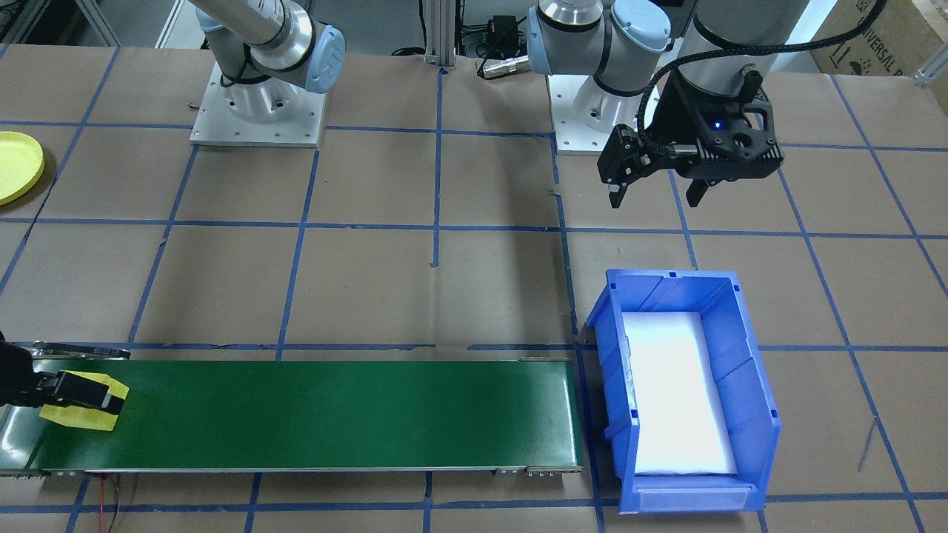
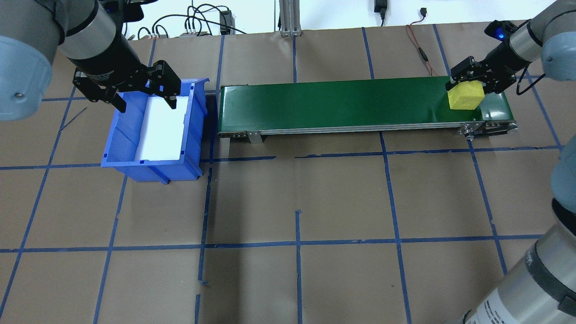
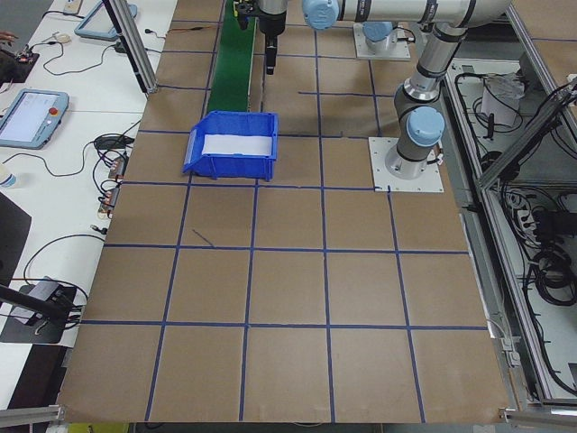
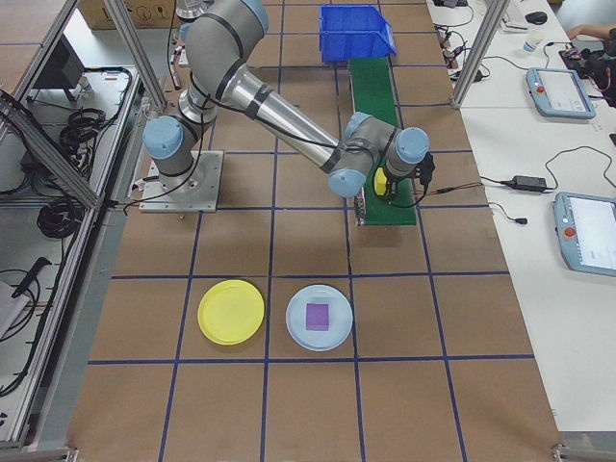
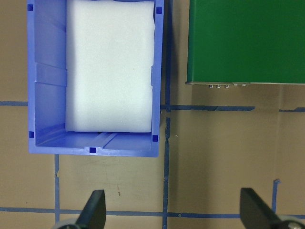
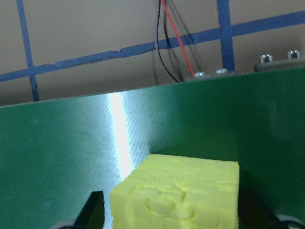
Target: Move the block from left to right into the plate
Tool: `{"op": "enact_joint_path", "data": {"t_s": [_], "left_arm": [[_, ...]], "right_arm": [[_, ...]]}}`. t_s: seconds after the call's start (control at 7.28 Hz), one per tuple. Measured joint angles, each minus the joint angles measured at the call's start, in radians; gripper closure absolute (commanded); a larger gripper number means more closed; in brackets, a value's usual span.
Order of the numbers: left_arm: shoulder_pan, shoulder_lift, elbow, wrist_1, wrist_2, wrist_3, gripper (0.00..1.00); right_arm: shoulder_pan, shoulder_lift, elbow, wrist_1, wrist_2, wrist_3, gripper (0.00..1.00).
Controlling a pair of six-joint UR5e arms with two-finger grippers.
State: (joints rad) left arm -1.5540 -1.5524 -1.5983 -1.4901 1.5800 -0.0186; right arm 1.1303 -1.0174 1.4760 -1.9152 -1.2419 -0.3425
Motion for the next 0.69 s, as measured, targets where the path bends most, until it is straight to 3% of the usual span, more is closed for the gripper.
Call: {"op": "enact_joint_path", "data": {"t_s": [0.14, 0.27, 0.69], "left_arm": [[0.0, -0.001, 0.0, 0.002, 0.0, 0.0, 0.0], [0.0, -0.002, 0.0, 0.005, 0.0, 0.0, 0.0], [0.0, -0.003, 0.001, 0.007, 0.0, -0.004, 0.0]], "right_arm": [[0.0, -0.001, 0.006, 0.0, -0.029, 0.003, 0.48], [0.0, -0.001, 0.006, 0.0, -0.051, 0.004, 0.58], [-0.004, -0.036, -0.025, 0.01, -0.155, 0.004, 0.59]]}}
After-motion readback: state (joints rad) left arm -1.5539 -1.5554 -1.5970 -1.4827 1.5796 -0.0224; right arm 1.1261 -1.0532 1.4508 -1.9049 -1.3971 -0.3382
